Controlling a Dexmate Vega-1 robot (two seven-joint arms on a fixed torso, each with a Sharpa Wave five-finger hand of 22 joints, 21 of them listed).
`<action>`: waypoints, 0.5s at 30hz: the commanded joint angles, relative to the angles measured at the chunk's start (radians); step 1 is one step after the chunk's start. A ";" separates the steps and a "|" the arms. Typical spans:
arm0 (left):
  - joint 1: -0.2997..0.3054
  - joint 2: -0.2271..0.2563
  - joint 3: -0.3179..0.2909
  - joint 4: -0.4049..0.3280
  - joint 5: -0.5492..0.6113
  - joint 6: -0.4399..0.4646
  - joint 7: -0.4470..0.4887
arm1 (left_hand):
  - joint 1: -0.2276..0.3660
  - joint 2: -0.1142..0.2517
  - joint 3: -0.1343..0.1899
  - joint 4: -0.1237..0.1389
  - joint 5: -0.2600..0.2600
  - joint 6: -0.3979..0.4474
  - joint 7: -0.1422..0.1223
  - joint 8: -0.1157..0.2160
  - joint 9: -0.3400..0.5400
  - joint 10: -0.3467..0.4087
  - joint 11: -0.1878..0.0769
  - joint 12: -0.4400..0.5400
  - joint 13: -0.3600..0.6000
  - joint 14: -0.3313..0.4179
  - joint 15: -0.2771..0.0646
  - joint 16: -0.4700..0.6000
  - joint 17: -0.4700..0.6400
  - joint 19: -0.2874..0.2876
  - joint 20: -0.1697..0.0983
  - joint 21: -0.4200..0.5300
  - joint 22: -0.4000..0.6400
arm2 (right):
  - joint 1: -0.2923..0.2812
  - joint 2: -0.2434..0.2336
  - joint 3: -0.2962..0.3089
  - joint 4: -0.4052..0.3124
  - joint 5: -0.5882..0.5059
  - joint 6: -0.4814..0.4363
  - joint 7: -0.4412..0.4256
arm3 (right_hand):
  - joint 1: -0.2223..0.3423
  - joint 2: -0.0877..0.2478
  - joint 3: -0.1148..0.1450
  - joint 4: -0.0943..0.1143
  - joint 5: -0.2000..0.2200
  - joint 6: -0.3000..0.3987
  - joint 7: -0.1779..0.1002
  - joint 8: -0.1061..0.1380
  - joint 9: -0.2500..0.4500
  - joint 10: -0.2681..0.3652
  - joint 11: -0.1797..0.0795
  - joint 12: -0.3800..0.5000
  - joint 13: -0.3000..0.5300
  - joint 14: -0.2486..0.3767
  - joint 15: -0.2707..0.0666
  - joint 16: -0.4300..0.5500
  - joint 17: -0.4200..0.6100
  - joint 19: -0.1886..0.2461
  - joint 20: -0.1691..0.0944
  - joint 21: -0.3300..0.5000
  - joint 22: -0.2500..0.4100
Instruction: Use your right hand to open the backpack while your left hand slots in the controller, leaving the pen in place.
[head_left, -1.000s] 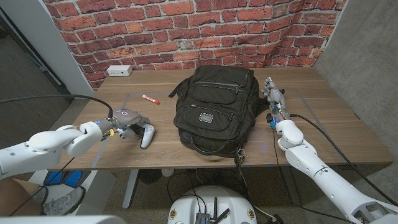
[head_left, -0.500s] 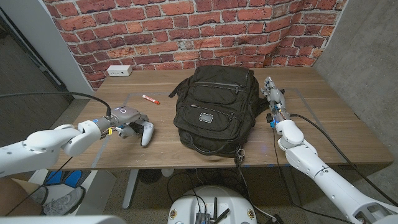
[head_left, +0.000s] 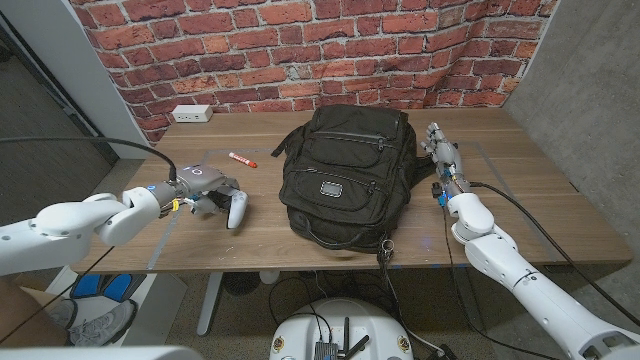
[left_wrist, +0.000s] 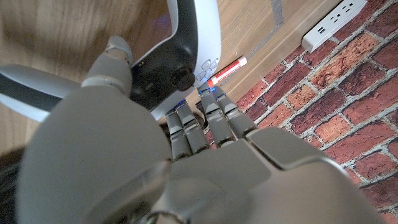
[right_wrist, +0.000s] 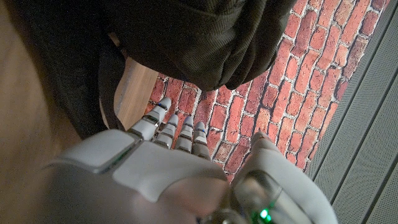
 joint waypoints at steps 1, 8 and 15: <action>0.125 0.024 -0.143 -0.035 -0.020 0.022 -0.007 | 0.043 0.072 0.002 0.006 0.009 0.046 -0.036 0.012 0.003 0.032 -0.024 -0.002 0.004 0.012 -0.177 -0.006 0.003 -0.007 -0.156 -0.001 0.003 | -0.050 -0.050 0.021 -0.074 -0.009 -0.022 -0.001 | -0.007 0.030 0.007 -0.002 -0.004 0.001 -0.006 0.004 0.005 0.004 -0.008 0.009 0.002 -0.002 0.001 0.005 0.004 0.009 -0.005 0.004 0.002; 0.236 0.020 -0.255 -0.054 -0.023 0.052 -0.006 | 0.041 0.076 0.000 0.006 0.009 0.052 -0.039 0.012 0.003 0.034 -0.024 -0.006 0.005 0.010 -0.177 -0.010 0.003 -0.009 -0.155 -0.001 0.003 | -0.103 -0.089 0.043 -0.139 -0.031 -0.032 -0.021 | -0.006 0.024 0.007 -0.006 -0.005 0.000 -0.007 0.004 0.005 0.005 -0.007 0.009 0.002 -0.001 0.001 0.005 0.002 0.009 -0.004 0.004 0.002; 0.297 -0.048 -0.345 -0.063 0.027 0.036 -0.063 | 0.042 0.079 -0.001 0.005 0.009 0.058 -0.041 0.012 0.004 0.036 -0.024 -0.009 0.005 0.009 -0.177 -0.015 0.001 -0.016 -0.156 -0.004 0.002 | -0.151 -0.122 0.060 -0.202 -0.054 -0.052 -0.036 | -0.004 0.020 0.007 -0.010 -0.005 0.000 -0.006 0.004 0.005 0.005 -0.007 0.009 0.002 0.000 0.001 0.005 0.001 0.010 -0.002 0.004 0.002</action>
